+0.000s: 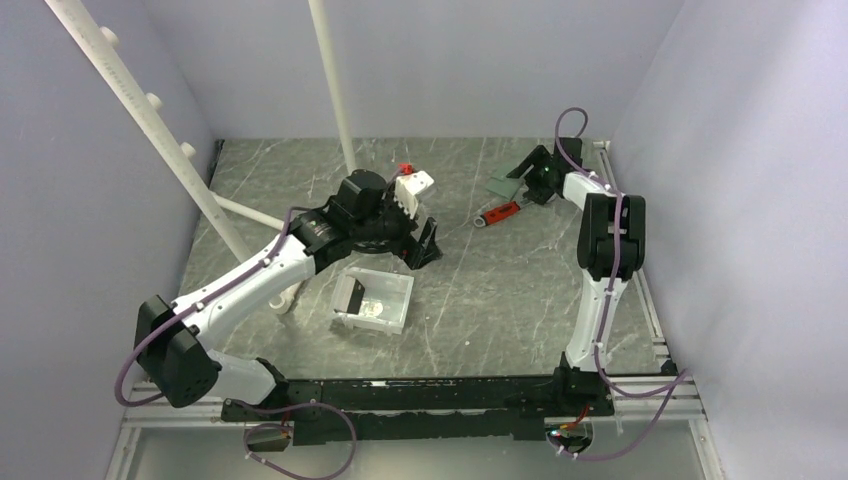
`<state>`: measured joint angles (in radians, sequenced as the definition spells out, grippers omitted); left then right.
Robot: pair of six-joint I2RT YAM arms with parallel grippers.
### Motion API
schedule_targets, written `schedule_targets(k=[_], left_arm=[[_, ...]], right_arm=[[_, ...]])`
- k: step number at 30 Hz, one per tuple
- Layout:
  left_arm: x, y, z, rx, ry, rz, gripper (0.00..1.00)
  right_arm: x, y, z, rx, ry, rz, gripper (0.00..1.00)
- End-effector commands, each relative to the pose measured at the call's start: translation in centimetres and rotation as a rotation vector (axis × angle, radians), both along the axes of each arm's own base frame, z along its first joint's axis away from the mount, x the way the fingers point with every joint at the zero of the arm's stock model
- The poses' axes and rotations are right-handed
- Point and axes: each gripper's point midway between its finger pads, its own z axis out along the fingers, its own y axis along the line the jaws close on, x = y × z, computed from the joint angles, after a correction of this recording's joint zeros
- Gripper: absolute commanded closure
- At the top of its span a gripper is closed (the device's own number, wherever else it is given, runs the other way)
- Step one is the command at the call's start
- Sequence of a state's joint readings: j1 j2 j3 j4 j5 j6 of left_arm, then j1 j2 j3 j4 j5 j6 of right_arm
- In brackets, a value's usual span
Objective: Put the credit cards into the card holder
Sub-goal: Pick up the card holder from the center of the board.
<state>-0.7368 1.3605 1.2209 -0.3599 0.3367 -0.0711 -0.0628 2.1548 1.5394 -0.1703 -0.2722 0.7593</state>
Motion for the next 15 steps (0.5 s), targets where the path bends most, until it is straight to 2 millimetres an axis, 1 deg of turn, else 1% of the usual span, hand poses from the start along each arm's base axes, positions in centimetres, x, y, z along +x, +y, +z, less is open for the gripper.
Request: schedule_targets(k=[1, 2, 3, 7, 8, 9, 11, 13, 15], left_arm=[[1.0, -0.8, 0.7, -0.018, -0.048, 0.008, 0.01], [1.1, -0.8, 0.5, -0.013, -0.046, 0.010, 0.01], [1.2, -0.7, 0.5, -0.013, -0.048, 0.014, 0.01], [1.2, -0.7, 0.5, -0.010, -0.053, 0.016, 0.01], [1.2, -0.7, 0.4, -0.007, -0.053, 0.017, 0.01], [1.3, -0.6, 0.4, -0.005, -0.053, 0.022, 0.01], [1.4, -0.6, 0.3, -0.001, -0.056, 0.025, 0.01], [1.6, -0.5, 0.0, 0.009, -0.053, 0.030, 0.01], [1.6, -0.5, 0.0, 0.013, -0.051, 0.033, 0.01]], right_arm=[[2.9, 0.1, 0.0, 0.070, -0.055, -0.049, 0.31], [3.2, -0.2, -0.1, 0.074, -0.055, -0.068, 0.33], [3.6, -0.5, -0.6, 0.072, -0.053, -0.081, 0.35], [4.7, -1.4, -1.6, 0.046, -0.060, -0.114, 0.37], [4.8, -1.5, -1.9, 0.050, -0.054, -0.113, 0.39], [5.0, -1.4, -2.2, 0.053, -0.051, -0.105, 0.43], [5.2, -1.2, -3.0, 0.052, -0.046, -0.098, 0.48], [5.2, -0.9, -3.7, 0.063, -0.052, -0.083, 0.59], [5.4, -0.5, -4.0, 0.074, -0.076, -0.066, 0.73]])
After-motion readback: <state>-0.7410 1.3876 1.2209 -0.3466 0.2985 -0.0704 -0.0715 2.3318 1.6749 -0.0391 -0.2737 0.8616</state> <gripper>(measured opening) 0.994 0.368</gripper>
